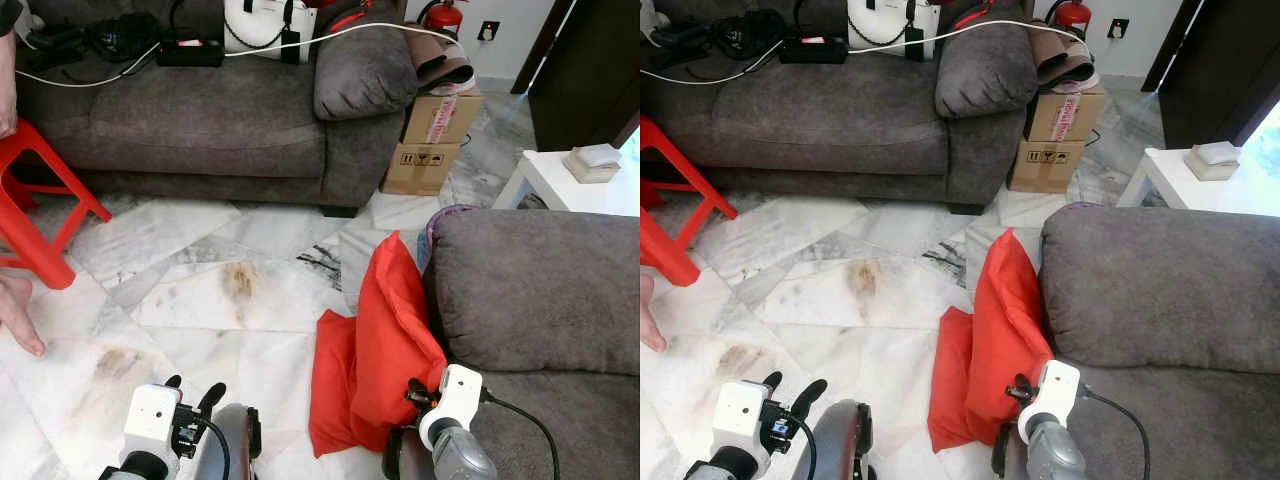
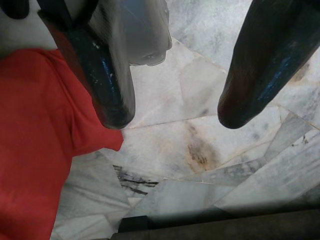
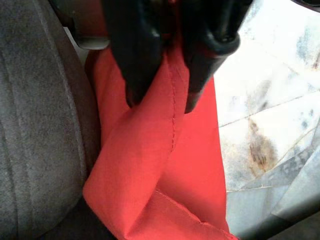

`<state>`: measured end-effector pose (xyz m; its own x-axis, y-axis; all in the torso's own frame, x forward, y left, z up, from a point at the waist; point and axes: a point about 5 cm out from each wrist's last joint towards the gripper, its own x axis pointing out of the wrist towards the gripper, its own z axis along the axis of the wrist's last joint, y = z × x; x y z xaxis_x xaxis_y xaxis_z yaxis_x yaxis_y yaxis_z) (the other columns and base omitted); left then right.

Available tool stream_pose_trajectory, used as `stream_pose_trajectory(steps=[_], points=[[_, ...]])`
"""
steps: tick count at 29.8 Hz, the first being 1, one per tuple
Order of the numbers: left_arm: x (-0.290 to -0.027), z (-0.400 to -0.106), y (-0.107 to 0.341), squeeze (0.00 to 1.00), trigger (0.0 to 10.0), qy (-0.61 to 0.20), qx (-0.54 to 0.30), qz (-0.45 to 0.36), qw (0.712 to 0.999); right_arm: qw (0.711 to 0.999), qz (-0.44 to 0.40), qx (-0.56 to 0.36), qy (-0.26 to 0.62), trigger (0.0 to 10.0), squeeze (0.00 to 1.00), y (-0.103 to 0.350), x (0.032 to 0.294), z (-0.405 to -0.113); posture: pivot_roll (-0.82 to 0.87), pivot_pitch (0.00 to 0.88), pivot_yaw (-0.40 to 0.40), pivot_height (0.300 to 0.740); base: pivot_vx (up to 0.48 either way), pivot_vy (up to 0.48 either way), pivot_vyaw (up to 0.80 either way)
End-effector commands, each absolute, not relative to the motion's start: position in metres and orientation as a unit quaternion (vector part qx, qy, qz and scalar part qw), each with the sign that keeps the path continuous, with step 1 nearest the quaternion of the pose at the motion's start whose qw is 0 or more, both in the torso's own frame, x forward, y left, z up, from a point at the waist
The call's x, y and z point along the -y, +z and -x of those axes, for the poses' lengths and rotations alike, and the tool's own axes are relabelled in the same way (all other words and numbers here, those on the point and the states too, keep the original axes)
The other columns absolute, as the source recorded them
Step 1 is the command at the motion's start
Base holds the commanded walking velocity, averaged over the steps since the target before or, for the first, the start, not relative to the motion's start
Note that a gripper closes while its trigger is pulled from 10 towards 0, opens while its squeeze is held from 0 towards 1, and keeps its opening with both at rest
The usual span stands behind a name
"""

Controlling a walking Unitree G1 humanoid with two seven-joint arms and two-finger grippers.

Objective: Move the pillow to the sofa from floor

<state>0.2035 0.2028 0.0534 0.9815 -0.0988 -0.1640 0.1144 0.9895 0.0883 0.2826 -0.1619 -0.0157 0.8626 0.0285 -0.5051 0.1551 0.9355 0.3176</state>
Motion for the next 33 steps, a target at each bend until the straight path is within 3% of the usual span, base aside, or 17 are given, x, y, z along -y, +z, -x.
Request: stream_pose_trajectory(steps=[1, 33], points=[[-0.202, -0.201, 0.051, 0.0, 10.0, -0.054, -0.089, -0.05, 0.993, 0.945, -0.177, -0.272, -0.038, 0.0, 0.0, -0.021, 0.162, -0.277, 0.26, 0.208, -0.02, 0.585, 0.0, 0.0, 0.0], [-0.198, -0.213, 0.051, 0.0, 10.0, -0.068, -0.083, -0.05, 0.993, 0.954, -0.153, -0.258, 0.009, 0.0, 0.0, -0.02, 0.152, -0.275, 0.24, 0.153, -0.009, 0.585, 0.0, 0.0, 0.0]])
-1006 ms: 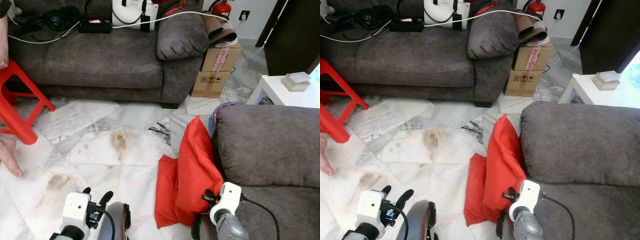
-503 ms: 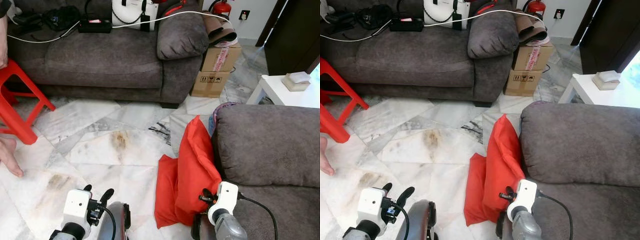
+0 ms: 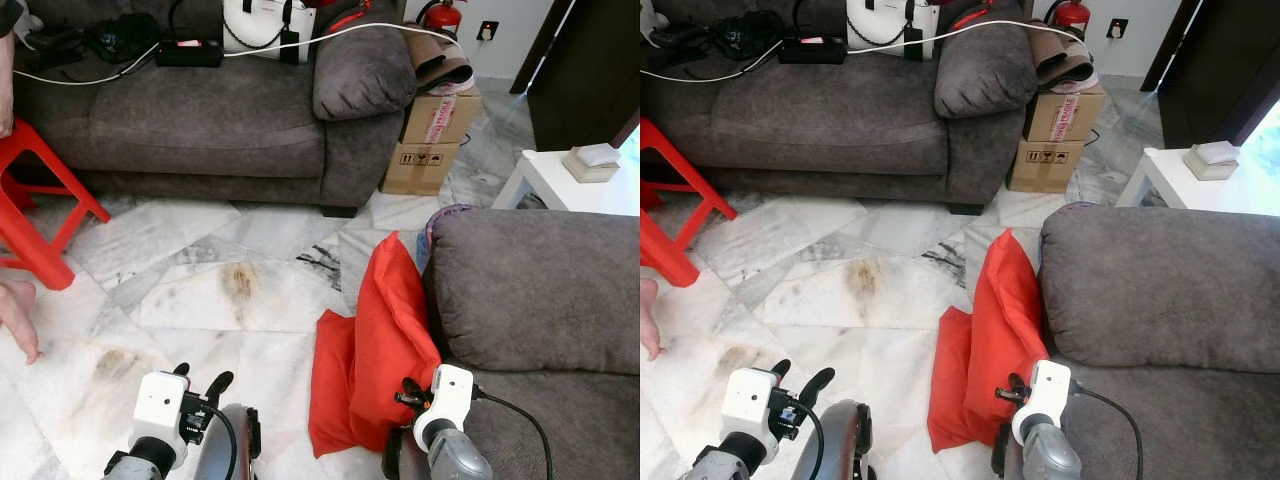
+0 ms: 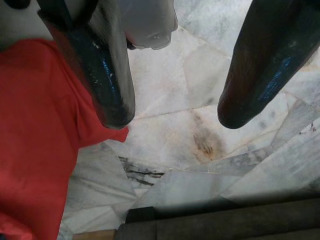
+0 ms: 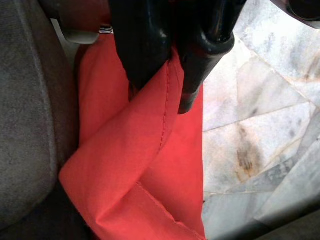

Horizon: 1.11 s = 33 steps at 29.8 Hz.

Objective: Move the pillow to the sofa from floor

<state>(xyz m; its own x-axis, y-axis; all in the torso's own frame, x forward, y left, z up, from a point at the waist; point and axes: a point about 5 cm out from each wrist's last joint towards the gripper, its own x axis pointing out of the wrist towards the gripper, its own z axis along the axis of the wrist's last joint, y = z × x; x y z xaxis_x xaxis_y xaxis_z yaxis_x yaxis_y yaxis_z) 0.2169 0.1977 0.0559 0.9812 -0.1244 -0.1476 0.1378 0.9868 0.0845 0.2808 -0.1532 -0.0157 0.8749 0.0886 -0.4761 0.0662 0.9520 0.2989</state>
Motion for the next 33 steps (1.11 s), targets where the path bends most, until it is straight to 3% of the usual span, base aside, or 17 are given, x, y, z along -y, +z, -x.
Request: stream_pose_trajectory(steps=[1, 9, 10, 11, 18, 33], points=[[-0.1985, -0.2141, 0.0511, 0.0, 10.0, -0.068, -0.082, -0.05, 0.993, 0.955, -0.146, -0.257, 0.015, 0.0, 0.0, -0.0197, 0.1504, -0.2762, 0.23, 0.15, -0.007, 0.585, 0.0, 0.0, 0.0], [-0.1984, -0.2205, 0.0526, 0.0, 10.0, -0.071, -0.078, -0.051, 0.993, 0.961, -0.111, -0.253, 0.015, 0.0, 0.0, -0.0185, 0.1489, -0.2773, 0.23, 0.154, 0.003, 0.585, 0.0, 0.0, 0.0], [-0.1984, -0.2208, 0.0526, 0.0, 10.0, -0.071, -0.078, -0.051, 0.993, 0.961, -0.112, -0.252, 0.01, 4.1, 0.0, -0.0186, 0.1497, -0.2769, 0.23, 0.154, 0.003, 0.585, 0.0, 0.0, 0.0], [-0.1981, -0.2214, 0.0527, 0.0, 10.0, -0.072, -0.077, -0.051, 0.993, 0.961, -0.114, -0.251, 0.005, 10.0, 0.0, -0.0189, 0.1509, -0.2765, 0.22, 0.156, 0.006, 0.585, 0.0, 0.0, 0.0], [-0.1981, -0.2233, 0.0523, 0.0, 10.0, -0.073, -0.077, -0.05, 0.993, 0.964, -0.116, -0.238, 0.026, 10.0, 0.0, -0.0165, 0.1485, -0.2771, 0.22, 0.161, 0.008, 0.585, 0.0, 0.0, 0.0], [-0.1993, -0.2208, 0.0514, 0.0, 10.0, -0.071, -0.079, -0.05, 0.993, 0.966, -0.125, -0.225, 0.028, 10.0, 0.0, -0.014, 0.1466, -0.2787, 0.23, 0.165, 0.007, 0.685, 0.0, 0.0, 0.0]])
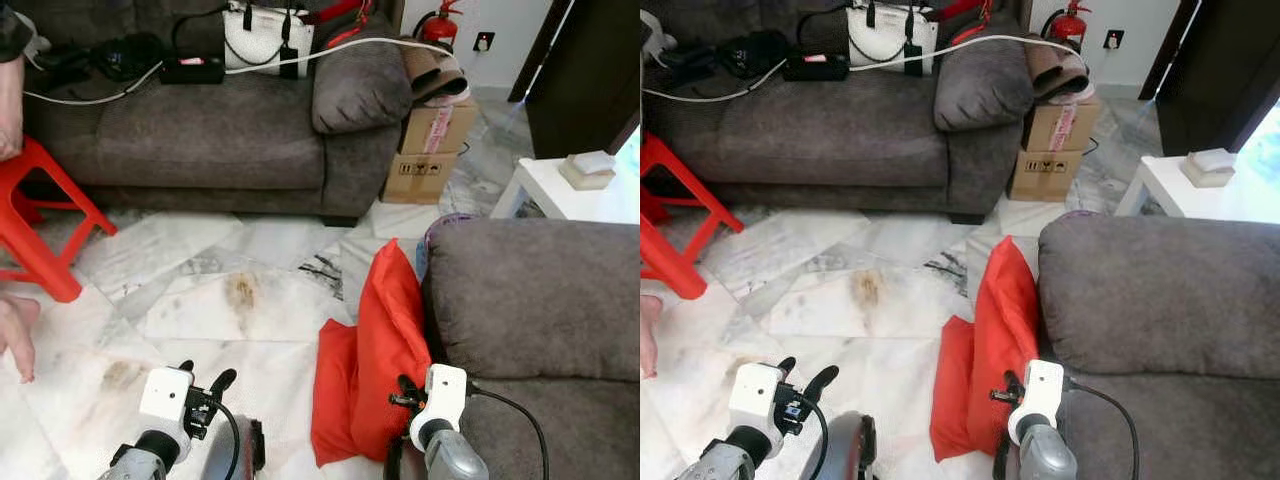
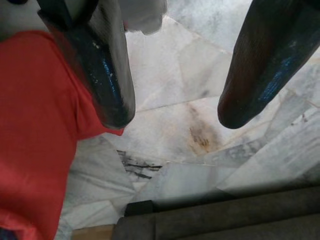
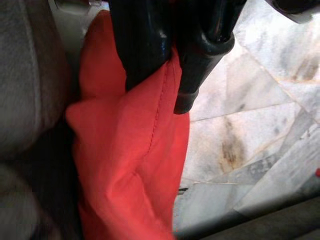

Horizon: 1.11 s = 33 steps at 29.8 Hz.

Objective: Move the pillow to the sofa from floor

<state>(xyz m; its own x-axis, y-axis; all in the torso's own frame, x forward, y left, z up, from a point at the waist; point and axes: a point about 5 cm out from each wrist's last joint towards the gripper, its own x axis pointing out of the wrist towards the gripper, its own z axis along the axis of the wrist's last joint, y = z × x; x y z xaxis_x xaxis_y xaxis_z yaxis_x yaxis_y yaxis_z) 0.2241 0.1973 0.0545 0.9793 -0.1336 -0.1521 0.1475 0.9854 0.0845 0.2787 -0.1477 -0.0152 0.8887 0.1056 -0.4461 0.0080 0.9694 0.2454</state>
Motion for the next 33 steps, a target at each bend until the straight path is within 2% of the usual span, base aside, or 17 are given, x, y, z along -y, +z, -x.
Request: stream_pose_trajectory(steps=[1, 8, 33], points=[[-0.1996, -0.2207, 0.0514, 0.0, 10.0, -0.071, -0.079, -0.05, 0.993, 0.966, -0.126, -0.225, 0.028, 10.0, 0.0, -0.014, 0.1465, -0.2788, 0.22, 0.165, 0.008, 0.69, 0.0, 0.0, 0.0], [-0.2002, -0.2209, 0.0516, 0.0, 10.0, -0.073, -0.079, -0.051, 0.993, 0.966, -0.13, -0.223, 0.025, 10.0, 0.0, -0.0138, 0.1464, -0.2789, 0.23, 0.163, 0.012, 0.74, 0.0, 0.0, 0.0], [-0.2008, -0.2215, 0.0515, 0.0, 10.0, -0.076, -0.078, -0.05, 0.993, 0.966, -0.147, -0.212, 0.013, 10.0, 0.0, -0.0133, 0.1477, -0.2783, 0.23, 0.143, 0.019, 0.74, 0.0, 0.0, 0.0]])
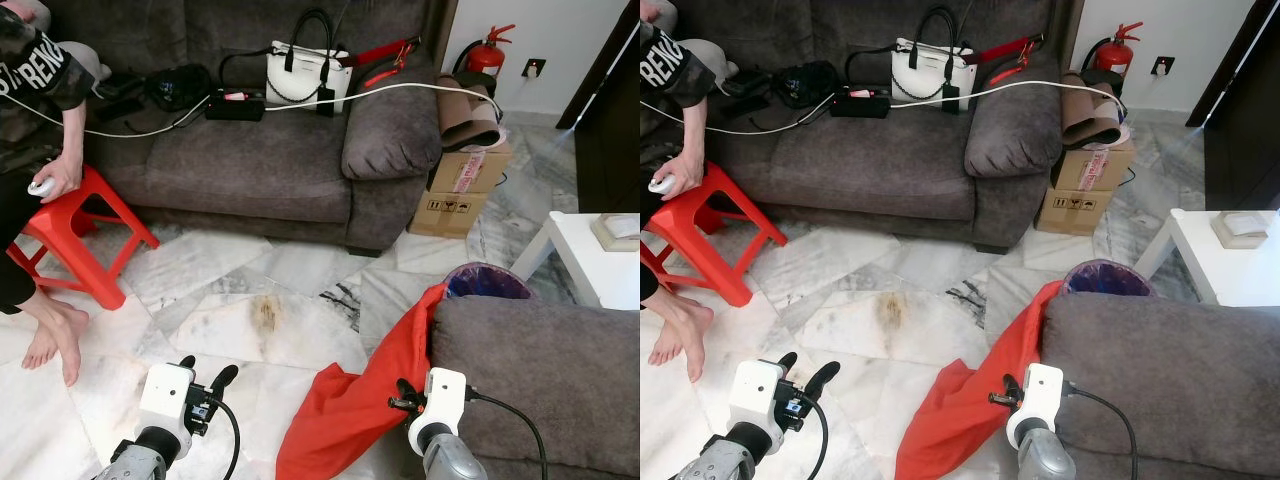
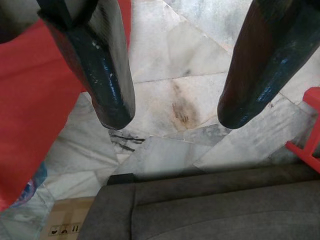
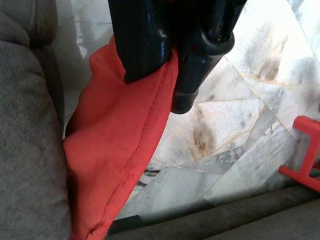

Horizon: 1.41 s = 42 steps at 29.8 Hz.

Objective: Move the pillow to the sofa from floor

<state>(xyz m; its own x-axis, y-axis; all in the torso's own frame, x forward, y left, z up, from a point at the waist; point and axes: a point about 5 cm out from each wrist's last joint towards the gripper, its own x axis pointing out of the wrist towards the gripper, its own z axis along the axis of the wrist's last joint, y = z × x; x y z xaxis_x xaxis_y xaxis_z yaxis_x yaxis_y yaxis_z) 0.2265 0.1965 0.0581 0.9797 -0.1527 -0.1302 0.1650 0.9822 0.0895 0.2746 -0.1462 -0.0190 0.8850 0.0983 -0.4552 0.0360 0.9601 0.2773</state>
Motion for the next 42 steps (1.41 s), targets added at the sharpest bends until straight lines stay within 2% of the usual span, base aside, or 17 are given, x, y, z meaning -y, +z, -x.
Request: stream_pose_trajectory(steps=[1, 5, 18, 27, 35, 42], points=[[-0.201, -0.222, 0.052, 0.0, 10.0, -0.076, -0.075, -0.048, 0.993, 0.966, -0.147, -0.212, 0.012, 10.0, 0.0, -0.013, 0.148, -0.278, 0.23, 0.141, 0.021, 0.74, 0.0, 0.0, 0.0], [-0.201, -0.222, 0.052, 0.0, 10.0, -0.077, -0.074, -0.047, 0.993, 0.966, -0.147, -0.214, 0.012, 10.0, 0.0, -0.014, 0.147, -0.278, 0.23, 0.133, 0.024, 0.74, 0.0, 0.0, 0.0], [-0.218, -0.242, 0.047, 0.0, 10.0, -0.068, -0.087, -0.066, 0.992, 0.965, -0.17, -0.198, -0.02, 10.0, 0.0, -0.017, 0.153, -0.272, 0.22, 0.0, 0.088, 0.74, 0.0, 0.0, 0.0], [-0.223, -0.256, 0.049, 0.0, 10.0, -0.064, -0.081, -0.072, 0.992, 0.965, -0.177, -0.184, -0.049, 10.0, 0.0, -0.016, 0.162, -0.27, 0.2, 0.0, 0.125, 0.74, 0.0, 0.0, 0.0], [-0.222, -0.26, 0.048, 0.0, 10.0, -0.064, -0.076, -0.068, 0.993, 0.965, -0.183, -0.181, -0.053, 10.0, 0.0, -0.016, 0.158, -0.271, 0.21, 0.0, 0.135, 0.74, 0.0, 0.0, 0.0], [-0.218, -0.261, 0.046, 0.0, 10.0, -0.07, -0.075, -0.067, 0.992, 0.965, -0.185, -0.18, -0.049, 10.0, 0.0, -0.016, 0.156, -0.27, 0.19, 0.0, 0.108, 0.74, 0.0, 0.0, 0.0]])
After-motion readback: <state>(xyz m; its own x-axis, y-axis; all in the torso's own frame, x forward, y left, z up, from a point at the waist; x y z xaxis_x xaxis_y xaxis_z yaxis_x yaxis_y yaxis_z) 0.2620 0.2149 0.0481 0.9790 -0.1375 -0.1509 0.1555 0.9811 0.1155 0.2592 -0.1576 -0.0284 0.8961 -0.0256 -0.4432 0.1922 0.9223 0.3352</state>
